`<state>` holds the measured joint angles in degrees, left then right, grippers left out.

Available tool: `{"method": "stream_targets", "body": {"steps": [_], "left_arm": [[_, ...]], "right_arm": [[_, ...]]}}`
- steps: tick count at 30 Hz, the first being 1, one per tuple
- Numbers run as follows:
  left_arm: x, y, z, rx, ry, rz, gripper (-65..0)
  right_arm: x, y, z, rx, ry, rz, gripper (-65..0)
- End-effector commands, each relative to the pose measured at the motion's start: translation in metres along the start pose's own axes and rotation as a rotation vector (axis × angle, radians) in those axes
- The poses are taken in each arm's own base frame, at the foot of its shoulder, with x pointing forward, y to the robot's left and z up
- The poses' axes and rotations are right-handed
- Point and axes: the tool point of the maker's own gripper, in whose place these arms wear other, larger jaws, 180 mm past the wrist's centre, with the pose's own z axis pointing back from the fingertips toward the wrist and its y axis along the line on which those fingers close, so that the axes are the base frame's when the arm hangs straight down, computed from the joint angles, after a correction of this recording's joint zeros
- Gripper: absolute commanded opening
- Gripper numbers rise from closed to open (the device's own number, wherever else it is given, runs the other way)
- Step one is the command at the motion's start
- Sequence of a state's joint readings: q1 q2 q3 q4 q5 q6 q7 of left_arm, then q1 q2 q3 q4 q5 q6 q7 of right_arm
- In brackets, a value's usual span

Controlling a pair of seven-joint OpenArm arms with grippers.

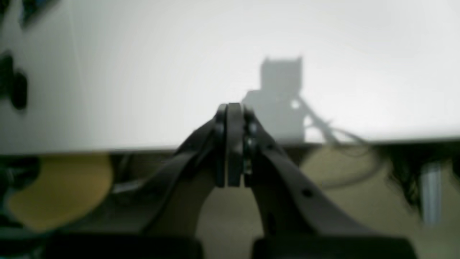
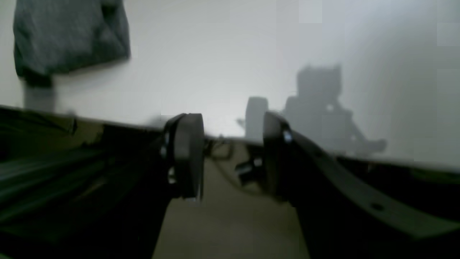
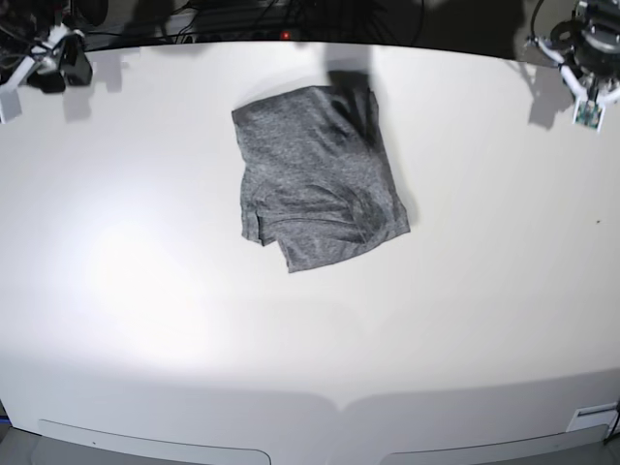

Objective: Fold the T-shirt properly

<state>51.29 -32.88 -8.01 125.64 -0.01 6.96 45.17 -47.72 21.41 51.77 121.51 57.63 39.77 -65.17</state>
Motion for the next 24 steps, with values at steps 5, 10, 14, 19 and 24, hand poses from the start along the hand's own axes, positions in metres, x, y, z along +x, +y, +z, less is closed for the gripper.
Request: {"method": "stream_targets", "body": {"steps": [5,10,14,19,24], "left_arm": [[-0.044,-0.033,0.029,-0.142,0.049,-0.1,-65.0],[-0.065,-0.062,0.041,-0.261,0.073,-0.097,-65.0],[-0.095,-0.078,0.021,-0.324,0.127,-0.017,-65.0],[-0.161,-0.106,-0.034,-0.329,0.23,0.197,-65.0],[-0.211,-0.133,-0.084,-0.268,0.275,0.365,-65.0]], "right_arm": [[-0.052,0.018,0.014,0.035,0.127,-0.079,-39.0],[-0.104,0.028,0.003,0.058,0.212,-0.184,-39.0],[-0.16,0.039,-0.022,0.099,0.325,-0.256,-39.0],[-0.228,0.052,-0.074,0.146,0.417,-0.281,-39.0],[-0.271,0.068,-0.143,0.182,0.448,-0.273,-39.0]]}}
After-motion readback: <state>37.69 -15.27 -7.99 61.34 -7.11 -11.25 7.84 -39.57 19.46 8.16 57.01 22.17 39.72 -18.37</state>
